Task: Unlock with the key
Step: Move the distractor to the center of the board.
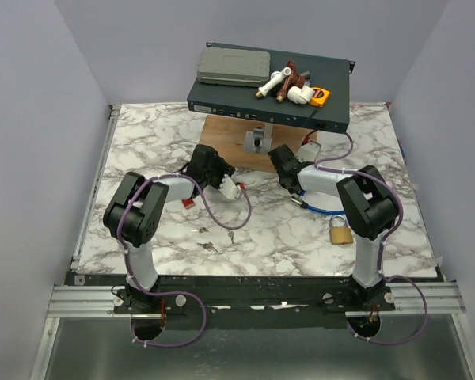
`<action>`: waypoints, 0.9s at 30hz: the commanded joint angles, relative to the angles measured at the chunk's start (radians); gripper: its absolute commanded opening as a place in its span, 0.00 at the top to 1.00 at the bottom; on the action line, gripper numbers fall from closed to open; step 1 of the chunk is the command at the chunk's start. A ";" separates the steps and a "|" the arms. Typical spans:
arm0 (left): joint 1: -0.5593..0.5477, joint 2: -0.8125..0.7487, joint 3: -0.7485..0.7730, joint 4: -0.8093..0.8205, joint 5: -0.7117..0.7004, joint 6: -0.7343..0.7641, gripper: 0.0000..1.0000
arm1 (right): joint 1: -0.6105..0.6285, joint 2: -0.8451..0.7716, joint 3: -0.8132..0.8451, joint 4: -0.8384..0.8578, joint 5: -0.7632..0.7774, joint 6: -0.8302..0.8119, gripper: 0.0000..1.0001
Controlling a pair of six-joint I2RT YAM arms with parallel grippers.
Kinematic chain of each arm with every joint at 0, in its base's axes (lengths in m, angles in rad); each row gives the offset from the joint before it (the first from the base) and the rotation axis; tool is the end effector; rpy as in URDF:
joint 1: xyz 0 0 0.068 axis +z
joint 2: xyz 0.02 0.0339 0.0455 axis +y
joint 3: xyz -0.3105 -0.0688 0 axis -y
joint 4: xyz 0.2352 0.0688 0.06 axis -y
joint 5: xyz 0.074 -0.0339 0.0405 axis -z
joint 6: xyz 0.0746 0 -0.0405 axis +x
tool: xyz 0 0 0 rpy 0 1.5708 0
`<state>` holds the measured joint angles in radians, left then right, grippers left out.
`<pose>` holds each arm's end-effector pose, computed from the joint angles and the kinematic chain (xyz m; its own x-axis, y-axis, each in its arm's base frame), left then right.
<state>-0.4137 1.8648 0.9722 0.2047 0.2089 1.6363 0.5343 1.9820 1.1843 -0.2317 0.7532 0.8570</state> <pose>0.3763 -0.1821 0.1718 0.5769 0.8128 -0.0808 0.5448 -0.3091 0.7795 0.3853 0.1687 0.1616 -0.5344 0.3245 -0.7805 0.5129 0.8584 0.0058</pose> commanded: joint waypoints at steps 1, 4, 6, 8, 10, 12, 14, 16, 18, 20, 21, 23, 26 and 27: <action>0.003 0.003 0.015 -0.073 0.174 0.102 0.51 | -0.048 0.110 -0.060 -0.043 -0.137 0.102 0.99; 0.003 0.027 0.044 -0.086 0.204 0.114 0.51 | -0.048 0.101 -0.053 -0.046 -0.146 0.112 0.99; 0.005 0.039 0.045 -0.089 0.224 0.143 0.51 | -0.048 0.093 -0.049 -0.047 -0.152 0.125 0.99; 0.009 0.048 0.039 -0.086 0.253 0.179 0.51 | -0.049 0.086 -0.049 -0.049 -0.161 0.138 0.99; 0.017 0.048 0.054 -0.130 0.300 0.201 0.52 | -0.048 0.081 -0.049 -0.049 -0.172 0.147 0.99; 0.028 0.051 0.113 -0.262 0.332 0.233 0.53 | -0.048 0.076 -0.048 -0.049 -0.184 0.152 0.99; 0.036 0.065 0.169 -0.360 0.346 0.255 0.53 | -0.048 0.070 -0.048 -0.049 -0.193 0.158 0.99; 0.048 0.078 0.200 -0.391 0.363 0.274 0.52 | -0.048 0.065 -0.054 -0.049 -0.199 0.165 0.99; 0.057 0.087 0.206 -0.381 0.375 0.300 0.52 | -0.048 0.066 -0.060 -0.046 -0.201 0.171 0.99; 0.065 0.099 0.210 -0.360 0.385 0.319 0.53 | -0.048 0.072 -0.059 -0.045 -0.206 0.177 0.99; 0.068 0.104 0.215 -0.355 0.389 0.330 0.53 | -0.048 0.076 -0.058 -0.040 -0.210 0.180 0.99; 0.072 0.114 0.236 -0.375 0.392 0.347 0.53 | -0.048 0.082 -0.056 -0.027 -0.226 0.185 0.99; 0.072 0.112 0.255 -0.433 0.411 0.398 0.54 | -0.048 0.083 -0.046 -0.028 -0.241 0.188 0.99; 0.072 0.100 0.260 -0.463 0.433 0.402 0.55 | -0.048 0.077 -0.051 -0.023 -0.245 0.189 0.99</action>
<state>-0.3416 1.9663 1.2007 -0.1352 0.5289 1.9545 0.5060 1.9587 1.1778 -0.2600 0.6846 0.9916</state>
